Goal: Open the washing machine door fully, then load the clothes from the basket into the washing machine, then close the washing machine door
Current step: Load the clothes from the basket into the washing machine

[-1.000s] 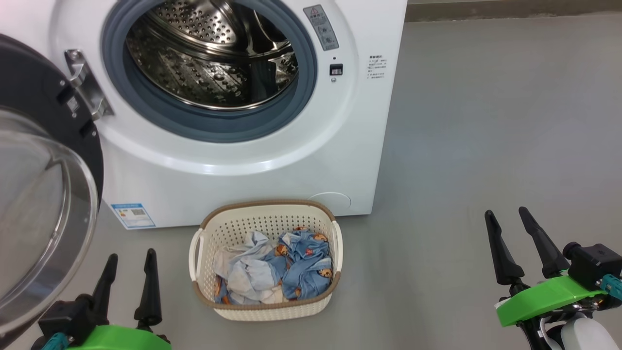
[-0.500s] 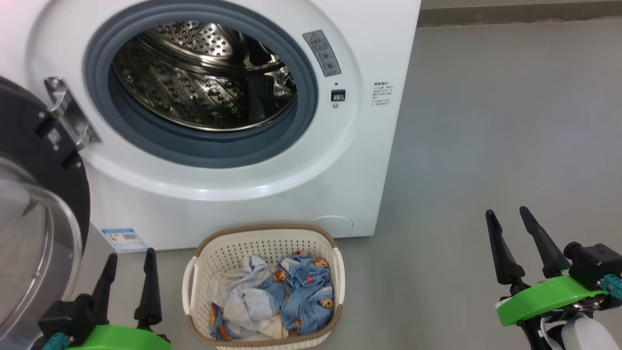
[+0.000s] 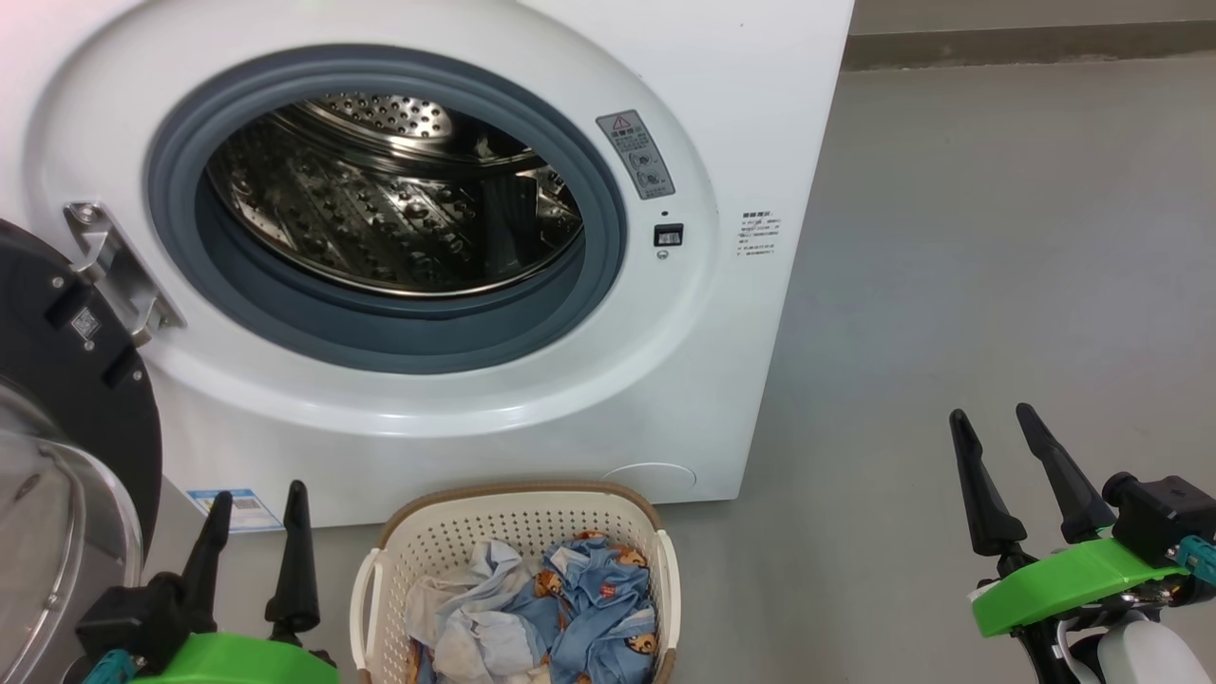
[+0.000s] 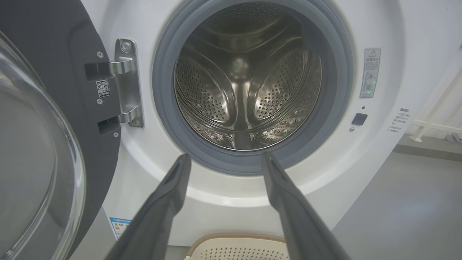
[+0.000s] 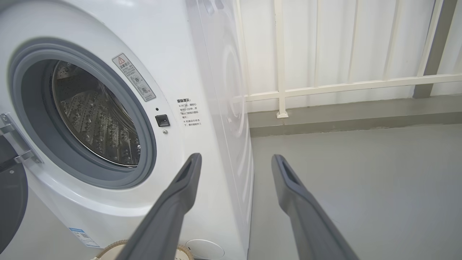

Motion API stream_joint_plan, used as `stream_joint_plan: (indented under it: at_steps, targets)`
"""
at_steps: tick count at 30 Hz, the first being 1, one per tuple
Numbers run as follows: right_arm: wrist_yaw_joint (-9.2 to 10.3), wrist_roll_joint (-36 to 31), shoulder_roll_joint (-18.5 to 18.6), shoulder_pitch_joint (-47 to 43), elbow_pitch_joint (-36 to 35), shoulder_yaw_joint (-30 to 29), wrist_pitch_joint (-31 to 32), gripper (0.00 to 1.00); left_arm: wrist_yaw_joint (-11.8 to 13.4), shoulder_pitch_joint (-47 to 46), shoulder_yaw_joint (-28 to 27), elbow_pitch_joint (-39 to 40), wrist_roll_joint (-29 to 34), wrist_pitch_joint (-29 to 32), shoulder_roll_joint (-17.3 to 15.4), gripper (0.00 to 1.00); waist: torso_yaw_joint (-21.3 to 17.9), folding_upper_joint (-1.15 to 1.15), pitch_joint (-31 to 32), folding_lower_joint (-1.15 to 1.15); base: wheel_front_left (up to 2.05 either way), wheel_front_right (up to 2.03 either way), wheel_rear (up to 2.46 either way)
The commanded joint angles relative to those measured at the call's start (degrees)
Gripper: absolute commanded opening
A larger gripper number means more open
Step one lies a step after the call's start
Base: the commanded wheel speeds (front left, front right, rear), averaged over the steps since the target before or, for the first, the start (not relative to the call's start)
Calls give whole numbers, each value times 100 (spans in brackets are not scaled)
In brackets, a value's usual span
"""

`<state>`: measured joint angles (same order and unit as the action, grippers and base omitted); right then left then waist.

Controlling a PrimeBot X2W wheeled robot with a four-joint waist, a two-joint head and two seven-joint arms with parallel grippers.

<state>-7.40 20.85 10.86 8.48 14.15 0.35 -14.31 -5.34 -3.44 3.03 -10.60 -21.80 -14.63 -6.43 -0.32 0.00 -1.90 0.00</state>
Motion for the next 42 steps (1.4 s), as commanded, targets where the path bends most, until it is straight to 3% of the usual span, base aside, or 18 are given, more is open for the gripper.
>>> stream_joint_plan:
  at_steps: [1, 28, 42]
  targets:
    - [-9, 6, 47, 95, -120, 106, -69, 100, -30, -149, -221, 166, 73, -37, -80, 100, 6, 0, 0, 0, 0, 0, 0]
    - [-9, 2, 41, 97, -87, 155, -69, 100, -42, -164, -256, 166, 194, -37, -13, 100, 18, 0, -38, 0, 0, 0, 0]
    - [-9, -2, 0, 256, -94, 148, -69, 100, -109, -597, 110, -244, 283, -37, 106, 100, -93, 0, -658, 0, 0, 0, 0]
